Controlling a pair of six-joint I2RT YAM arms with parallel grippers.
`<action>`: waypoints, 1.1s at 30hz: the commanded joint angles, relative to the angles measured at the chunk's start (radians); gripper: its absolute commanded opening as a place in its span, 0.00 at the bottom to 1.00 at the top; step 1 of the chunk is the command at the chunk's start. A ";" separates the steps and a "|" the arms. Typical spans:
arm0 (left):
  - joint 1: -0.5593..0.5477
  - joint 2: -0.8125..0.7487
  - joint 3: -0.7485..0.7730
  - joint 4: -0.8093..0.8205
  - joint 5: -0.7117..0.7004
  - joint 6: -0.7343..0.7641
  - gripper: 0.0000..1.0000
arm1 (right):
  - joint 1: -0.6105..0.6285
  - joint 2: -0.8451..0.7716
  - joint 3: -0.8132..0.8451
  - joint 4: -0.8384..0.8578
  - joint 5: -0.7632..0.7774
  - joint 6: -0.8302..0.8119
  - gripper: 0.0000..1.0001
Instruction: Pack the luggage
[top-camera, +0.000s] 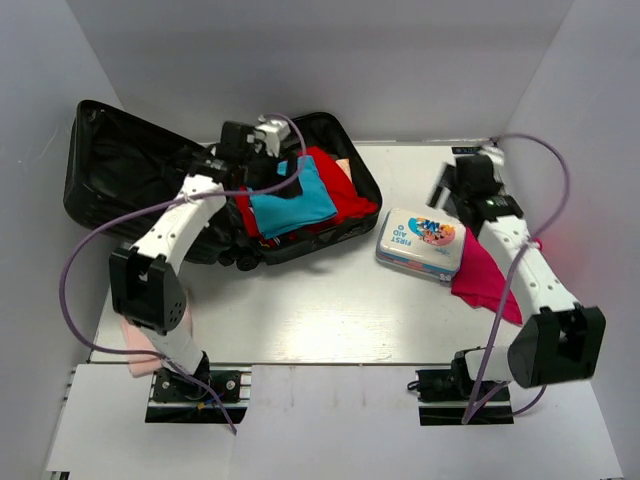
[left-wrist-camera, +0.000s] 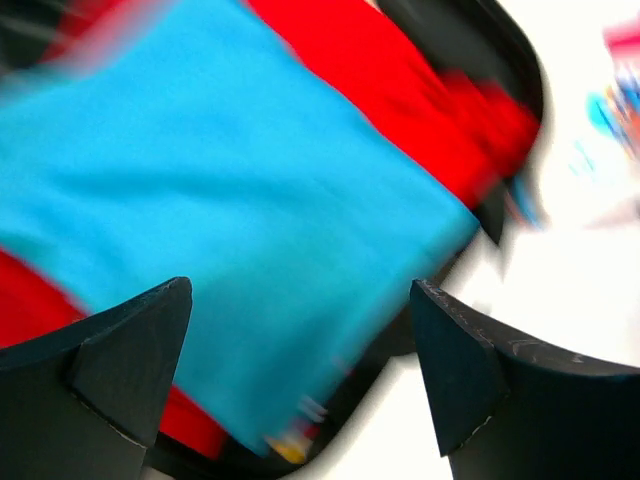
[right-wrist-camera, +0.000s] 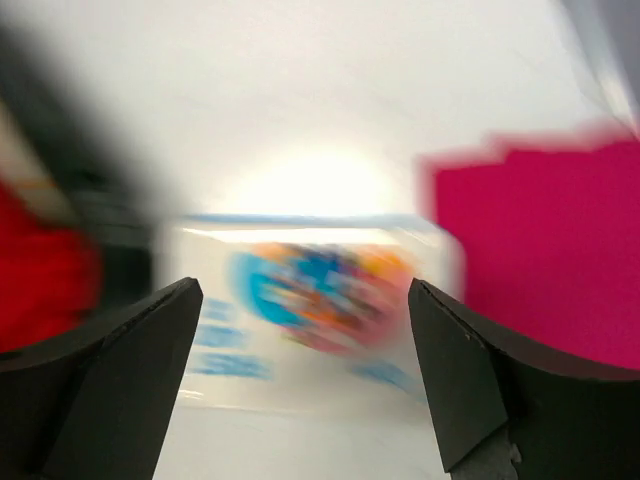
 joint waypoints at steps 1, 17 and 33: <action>-0.088 -0.136 -0.134 -0.018 0.063 0.003 1.00 | -0.093 -0.085 -0.155 -0.184 0.124 0.106 0.90; -0.481 -0.118 -0.319 -0.005 0.145 -0.003 1.00 | -0.127 -0.243 -0.450 -0.026 -0.526 -0.235 0.78; -0.508 0.018 -0.232 -0.030 0.093 0.000 1.00 | -0.130 0.129 -0.227 0.226 -0.200 -0.138 0.75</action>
